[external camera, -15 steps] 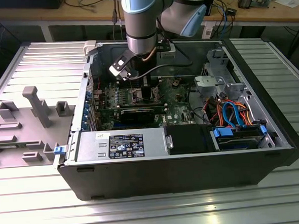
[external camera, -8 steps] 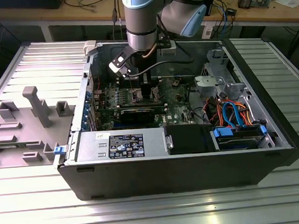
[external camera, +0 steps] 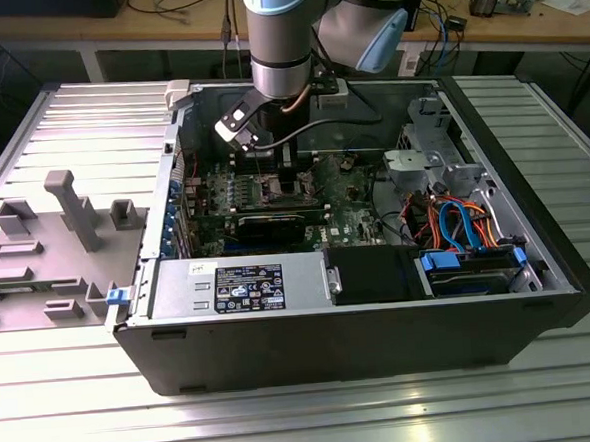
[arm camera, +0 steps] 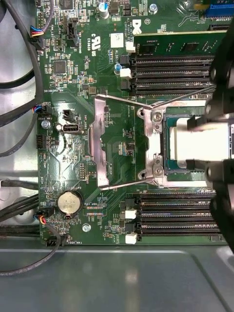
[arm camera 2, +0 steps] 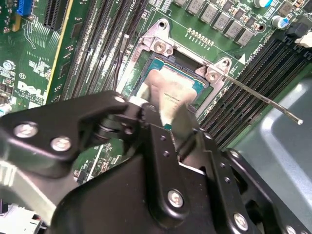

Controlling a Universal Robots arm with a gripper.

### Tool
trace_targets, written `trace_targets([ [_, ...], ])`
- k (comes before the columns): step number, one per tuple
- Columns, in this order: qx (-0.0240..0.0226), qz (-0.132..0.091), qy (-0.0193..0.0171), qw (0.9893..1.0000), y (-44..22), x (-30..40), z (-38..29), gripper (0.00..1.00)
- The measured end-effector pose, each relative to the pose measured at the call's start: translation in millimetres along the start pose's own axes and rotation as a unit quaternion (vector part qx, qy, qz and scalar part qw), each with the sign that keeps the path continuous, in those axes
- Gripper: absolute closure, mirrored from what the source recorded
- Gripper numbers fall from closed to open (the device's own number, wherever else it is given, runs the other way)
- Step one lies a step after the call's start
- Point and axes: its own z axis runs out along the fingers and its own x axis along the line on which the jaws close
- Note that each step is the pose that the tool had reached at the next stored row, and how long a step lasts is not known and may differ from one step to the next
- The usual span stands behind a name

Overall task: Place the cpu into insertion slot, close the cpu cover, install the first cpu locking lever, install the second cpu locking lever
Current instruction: 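Place the cpu into insertion slot, then close the cpu cover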

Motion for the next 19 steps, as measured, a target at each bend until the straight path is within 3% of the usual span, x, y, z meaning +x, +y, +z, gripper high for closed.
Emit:
trace_targets([
  [1,0.0,0.0,0.0,1.0,0.0,0.0,0.0,0.71],
  [2,0.0,0.0,0.0001,1.0,0.0,0.0,0.0,0.71],
  [5,0.0001,0.0,0.0002,1.0,0.0,0.0,0.0,0.89],
  [19,0.0004,0.0,0.0008,1.0,0.0,0.0,0.0,0.89],
])
